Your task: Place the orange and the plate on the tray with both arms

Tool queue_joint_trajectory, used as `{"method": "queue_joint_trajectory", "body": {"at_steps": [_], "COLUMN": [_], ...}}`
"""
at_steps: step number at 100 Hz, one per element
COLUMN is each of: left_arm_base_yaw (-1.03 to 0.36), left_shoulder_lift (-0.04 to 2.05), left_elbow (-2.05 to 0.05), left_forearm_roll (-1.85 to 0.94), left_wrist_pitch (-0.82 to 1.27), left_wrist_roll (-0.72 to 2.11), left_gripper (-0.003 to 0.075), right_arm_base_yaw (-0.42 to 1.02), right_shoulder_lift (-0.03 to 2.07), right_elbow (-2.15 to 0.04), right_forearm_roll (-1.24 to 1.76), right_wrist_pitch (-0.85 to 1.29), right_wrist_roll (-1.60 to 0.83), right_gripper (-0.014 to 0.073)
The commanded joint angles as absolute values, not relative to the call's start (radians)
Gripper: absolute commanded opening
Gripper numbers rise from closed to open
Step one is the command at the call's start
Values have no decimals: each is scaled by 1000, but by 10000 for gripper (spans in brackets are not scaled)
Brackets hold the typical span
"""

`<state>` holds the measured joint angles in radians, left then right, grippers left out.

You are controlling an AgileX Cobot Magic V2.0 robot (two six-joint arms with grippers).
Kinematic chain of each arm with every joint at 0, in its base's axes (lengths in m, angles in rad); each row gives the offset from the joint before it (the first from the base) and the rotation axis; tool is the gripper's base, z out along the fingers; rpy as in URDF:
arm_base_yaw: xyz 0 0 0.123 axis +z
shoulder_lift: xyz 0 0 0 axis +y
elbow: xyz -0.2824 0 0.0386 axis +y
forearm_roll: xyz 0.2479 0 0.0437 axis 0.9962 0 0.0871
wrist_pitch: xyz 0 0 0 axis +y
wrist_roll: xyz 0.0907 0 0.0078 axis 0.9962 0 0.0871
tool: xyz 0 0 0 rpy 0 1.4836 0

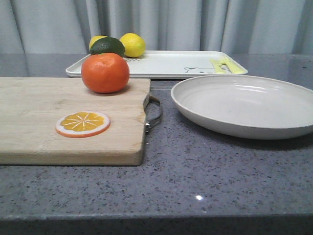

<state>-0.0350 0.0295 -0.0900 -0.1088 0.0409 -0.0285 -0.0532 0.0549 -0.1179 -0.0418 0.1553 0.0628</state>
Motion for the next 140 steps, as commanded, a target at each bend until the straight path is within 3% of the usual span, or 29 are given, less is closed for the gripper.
{"method": "queue_joint_trajectory", "body": {"at_steps": [1, 65, 122, 129, 140], "left_arm_base_yaw": [-46, -47, -47, -47, -47], "left_shoulder_lift": [101, 589, 636, 636, 636], "left_elbow": [-166, -461, -461, -461, -461], "left_forearm_roll": [-118, -118, -118, -118, -118], "left_wrist_pitch": [-32, -32, -66, -66, -66], "left_wrist_roll": [-35, -35, -35, -35, -35], "left_gripper": [-20, -20, -15, 30, 223], "right_arm_base_yaw": [-60, -60, -60, -60, -60], "right_shoulder_lift": [120, 515, 535, 535, 535], "right_elbow": [-196, -450, -454, -454, -454], "right_forearm_roll": [-51, -17, -17, -17, -17], "right_wrist_pitch": [99, 219, 212, 208, 203], "right_wrist_roll": [63, 63, 63, 63, 63], "right_gripper": [-64, -64, -64, -64, -64]}}
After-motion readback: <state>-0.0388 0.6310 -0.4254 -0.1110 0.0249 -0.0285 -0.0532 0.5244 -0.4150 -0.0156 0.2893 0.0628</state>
